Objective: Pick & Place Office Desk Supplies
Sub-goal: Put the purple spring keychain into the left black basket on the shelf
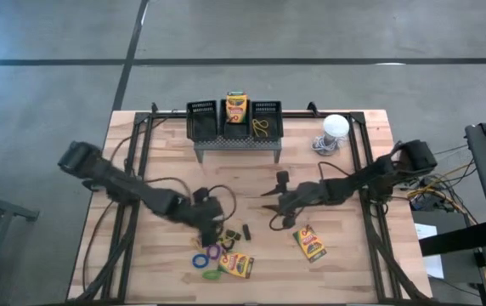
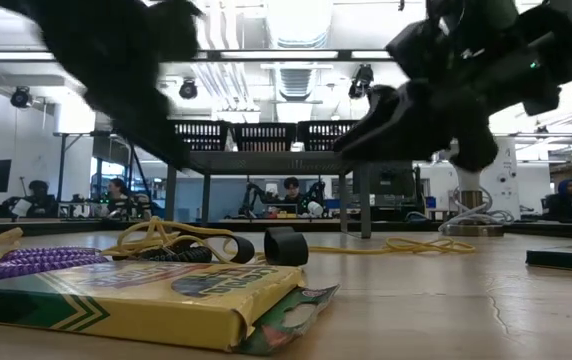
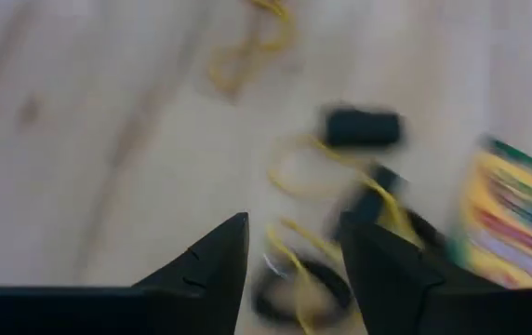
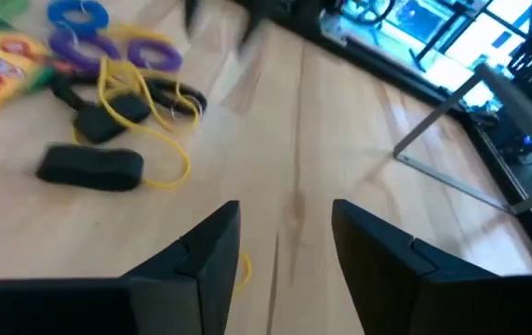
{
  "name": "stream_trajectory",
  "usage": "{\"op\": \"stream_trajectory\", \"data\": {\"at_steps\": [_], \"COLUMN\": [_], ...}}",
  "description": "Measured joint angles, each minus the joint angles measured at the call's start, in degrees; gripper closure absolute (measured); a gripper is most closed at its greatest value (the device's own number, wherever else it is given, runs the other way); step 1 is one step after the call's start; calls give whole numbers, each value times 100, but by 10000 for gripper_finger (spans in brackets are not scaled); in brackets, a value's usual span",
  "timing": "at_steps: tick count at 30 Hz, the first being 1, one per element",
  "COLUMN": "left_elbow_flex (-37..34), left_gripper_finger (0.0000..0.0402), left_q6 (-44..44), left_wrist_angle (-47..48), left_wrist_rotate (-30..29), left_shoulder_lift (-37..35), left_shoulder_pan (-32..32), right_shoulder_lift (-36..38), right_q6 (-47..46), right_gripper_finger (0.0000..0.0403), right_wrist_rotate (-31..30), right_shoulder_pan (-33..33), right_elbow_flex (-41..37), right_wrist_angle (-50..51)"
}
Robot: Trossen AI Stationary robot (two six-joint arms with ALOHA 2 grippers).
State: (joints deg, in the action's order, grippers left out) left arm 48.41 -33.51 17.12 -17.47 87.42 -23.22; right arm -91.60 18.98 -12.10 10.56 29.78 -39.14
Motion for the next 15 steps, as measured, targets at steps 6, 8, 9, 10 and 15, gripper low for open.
{"op": "stream_trajectory", "data": {"at_steps": [6,8,9,10,15], "left_elbow_flex": [-154,-373,-529,-673,-1383], "left_gripper_finger": [226,226,226,226,226], "left_q6": [-1263,-1743,-1969,-2155,-2822], "left_wrist_angle": [440,204,174,62,-483], "left_wrist_rotate": [-152,-444,-614,-789,-1642], "left_shoulder_lift": [-288,-250,-250,-238,-202], "left_shoulder_pan": [-1218,-1565,-1717,-1800,-1843], "right_shoulder_lift": [-554,-580,-590,-557,-283], "right_q6": [218,210,207,199,22], "right_gripper_finger": [244,248,250,252,261], "right_wrist_rotate": [-11,-33,-37,-41,-71], "right_shoulder_pan": [-10,-5,-5,1,8], "right_elbow_flex": [301,347,393,400,448], "right_wrist_angle": [78,270,313,423,733]}}
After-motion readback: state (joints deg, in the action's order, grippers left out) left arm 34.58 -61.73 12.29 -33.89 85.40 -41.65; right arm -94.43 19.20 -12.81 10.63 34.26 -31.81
